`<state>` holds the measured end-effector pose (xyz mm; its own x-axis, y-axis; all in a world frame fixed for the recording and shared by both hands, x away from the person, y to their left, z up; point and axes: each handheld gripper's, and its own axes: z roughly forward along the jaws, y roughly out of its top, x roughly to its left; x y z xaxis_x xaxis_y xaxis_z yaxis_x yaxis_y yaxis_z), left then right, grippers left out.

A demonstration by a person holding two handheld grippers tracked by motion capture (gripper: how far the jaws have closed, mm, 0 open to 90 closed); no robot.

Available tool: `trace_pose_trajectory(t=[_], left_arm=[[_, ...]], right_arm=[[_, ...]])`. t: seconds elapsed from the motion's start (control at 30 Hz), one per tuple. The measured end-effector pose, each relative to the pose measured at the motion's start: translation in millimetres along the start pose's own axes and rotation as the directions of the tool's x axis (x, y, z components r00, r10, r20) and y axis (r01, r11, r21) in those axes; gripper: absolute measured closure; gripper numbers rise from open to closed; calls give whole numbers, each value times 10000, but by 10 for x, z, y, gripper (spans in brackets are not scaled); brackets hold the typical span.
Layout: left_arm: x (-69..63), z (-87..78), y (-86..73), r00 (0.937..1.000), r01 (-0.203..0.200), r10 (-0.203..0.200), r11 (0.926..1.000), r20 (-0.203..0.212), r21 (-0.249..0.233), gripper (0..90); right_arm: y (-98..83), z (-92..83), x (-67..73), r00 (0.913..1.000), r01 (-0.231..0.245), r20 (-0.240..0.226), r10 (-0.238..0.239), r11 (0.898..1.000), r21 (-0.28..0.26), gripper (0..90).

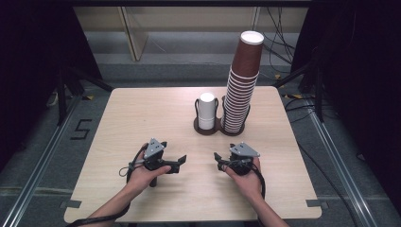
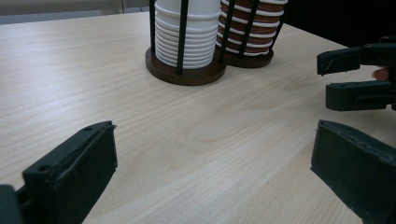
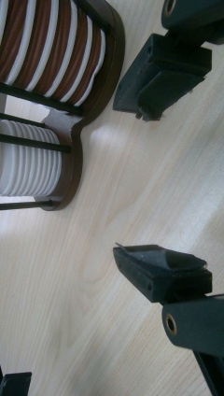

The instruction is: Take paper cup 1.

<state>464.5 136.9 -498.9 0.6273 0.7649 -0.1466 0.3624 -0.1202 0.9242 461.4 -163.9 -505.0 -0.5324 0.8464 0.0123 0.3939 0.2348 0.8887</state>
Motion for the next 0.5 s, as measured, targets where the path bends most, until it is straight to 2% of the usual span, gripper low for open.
trace_pose_trajectory(t=[0.07,0.1,0.13,0.17,0.2,0.23,0.27,0.3,0.33,0.37,0.4,0.47,0.5], left_arm=[[-11,2,9,10000,-15,15,10000,-43,55,0],[-18,10,20,9998,-176,176,9998,-20,61,0],[-32,19,45,9994,-346,346,9994,-49,9,0],[-32,19,45,9994,-346,346,9994,-49,9,0],[-40,24,98,9991,-424,424,9991,-70,-61,0],[-41,23,121,9990,-450,450,9989,-35,-147,0],[-41,23,121,9990,-450,450,9989,-35,-147,5],[-39,16,160,9981,-612,611,9978,-29,-241,7],[-23,12,232,9967,-812,809,9960,-91,-367,8],[-13,12,264,9965,-837,837,9957,-26,-392,10],[-1,15,313,9962,-871,872,9954,6,-409,10],[30,48,436,9943,-1063,1064,9930,4,-509,10],[42,69,493,9928,-1197,1198,9912,-33,-562,10]], right_arm=[[-2,-2,1,9998,-176,-28,176,9998,27,257],[-6,10,-15,9997,-177,-144,175,9998,-107,257],[-4,-8,-36,9989,-430,-182,431,9991,56,257],[-4,-8,-36,9989,-430,-182,431,9991,56,257],[-7,-9,-17,9967,-809,-118,809,9967,33,259],[-6,7,-47,9989,-440,-170,438,9990,-101,266],[3,13,-51,9990,-378,-261,375,9992,-117,271],[30,8,-48,9997,-220,-131,220,9998,16,271],[62,8,-31,9987,-442,-252,439,9990,-104,271],[94,27,-18,9989,-394,-267,387,9988,-286,270],[129,11,-10,9991,-371,-208,368,9992,-151,270],[214,50,14,9989,-403,-255,390,9980,-487,266],[261,47,26,9987,-490,-189,483,9981,-386,263]])
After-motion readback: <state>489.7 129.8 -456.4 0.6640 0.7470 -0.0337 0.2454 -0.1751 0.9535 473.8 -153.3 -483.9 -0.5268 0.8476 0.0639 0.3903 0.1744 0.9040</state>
